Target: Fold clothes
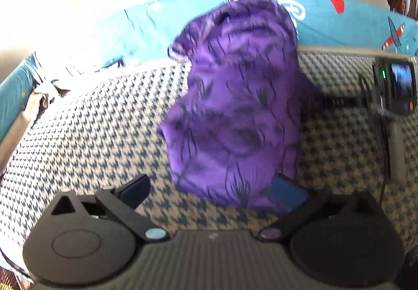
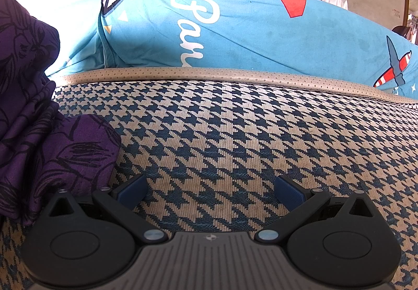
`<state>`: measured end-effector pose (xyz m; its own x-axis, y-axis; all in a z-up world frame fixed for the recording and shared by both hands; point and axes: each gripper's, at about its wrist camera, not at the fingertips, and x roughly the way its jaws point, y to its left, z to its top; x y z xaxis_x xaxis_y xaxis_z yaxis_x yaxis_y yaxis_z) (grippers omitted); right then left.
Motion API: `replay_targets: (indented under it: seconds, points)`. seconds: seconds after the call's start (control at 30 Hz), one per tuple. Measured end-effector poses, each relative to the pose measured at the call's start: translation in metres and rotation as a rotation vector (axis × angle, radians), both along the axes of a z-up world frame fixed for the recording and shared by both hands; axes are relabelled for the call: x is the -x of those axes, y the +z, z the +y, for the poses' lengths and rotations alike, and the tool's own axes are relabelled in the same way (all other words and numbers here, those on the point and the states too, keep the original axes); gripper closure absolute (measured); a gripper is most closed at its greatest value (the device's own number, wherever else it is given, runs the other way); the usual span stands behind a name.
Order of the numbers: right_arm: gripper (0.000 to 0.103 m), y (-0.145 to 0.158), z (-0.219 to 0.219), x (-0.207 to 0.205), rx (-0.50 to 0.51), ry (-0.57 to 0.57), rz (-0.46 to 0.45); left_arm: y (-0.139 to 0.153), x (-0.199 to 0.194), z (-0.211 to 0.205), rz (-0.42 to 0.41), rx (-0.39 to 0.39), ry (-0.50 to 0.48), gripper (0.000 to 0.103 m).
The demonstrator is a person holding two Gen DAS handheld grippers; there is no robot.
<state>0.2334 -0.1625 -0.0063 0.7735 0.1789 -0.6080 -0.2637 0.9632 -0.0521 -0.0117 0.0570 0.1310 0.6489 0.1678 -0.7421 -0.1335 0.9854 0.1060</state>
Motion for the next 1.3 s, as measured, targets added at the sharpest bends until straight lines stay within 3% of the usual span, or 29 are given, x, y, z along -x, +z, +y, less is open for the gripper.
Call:
replay_targets:
  seconds: [0.2,0.37,0.47,0.6,0.73,0.83,1.0,1.3]
  points:
    - [0.000,0.000,0.000,0.000,0.000,0.000,0.000,0.012,-0.045,0.018,-0.037,0.017,0.038,0.000]
    - [0.000,0.000,0.000,0.000,0.000,0.000,0.000,-0.005,-0.076,0.016,-0.040,-0.004,0.023,0.000]
    - [0.000,0.000,0.000,0.000,0.000,0.000,0.000,-0.024,-0.084,0.014,-0.021,0.019,0.013,0.000]
    - [0.000,0.000,0.000,0.000,0.000,0.000,0.000,-0.038,-0.084,0.023,-0.063,0.077,0.016,0.000]
    - [0.000,0.000,0.000,0.000,0.000,0.000,0.000,-0.054,-0.102,0.030,-0.045,0.098,-0.036,0.000]
    - [0.000,0.000,0.000,0.000,0.000,0.000,0.000,-0.064,-0.120,0.034,-0.019,0.149,-0.021,0.000]
    - [0.000,0.000,0.000,0.000,0.000,0.000,0.000,-0.075,-0.131,0.027,-0.031,0.122,-0.031,0.000]
    - [0.000,0.000,0.000,0.001,0.000,0.000,0.000,-0.076,-0.136,0.031,-0.005,0.157,-0.018,0.000]
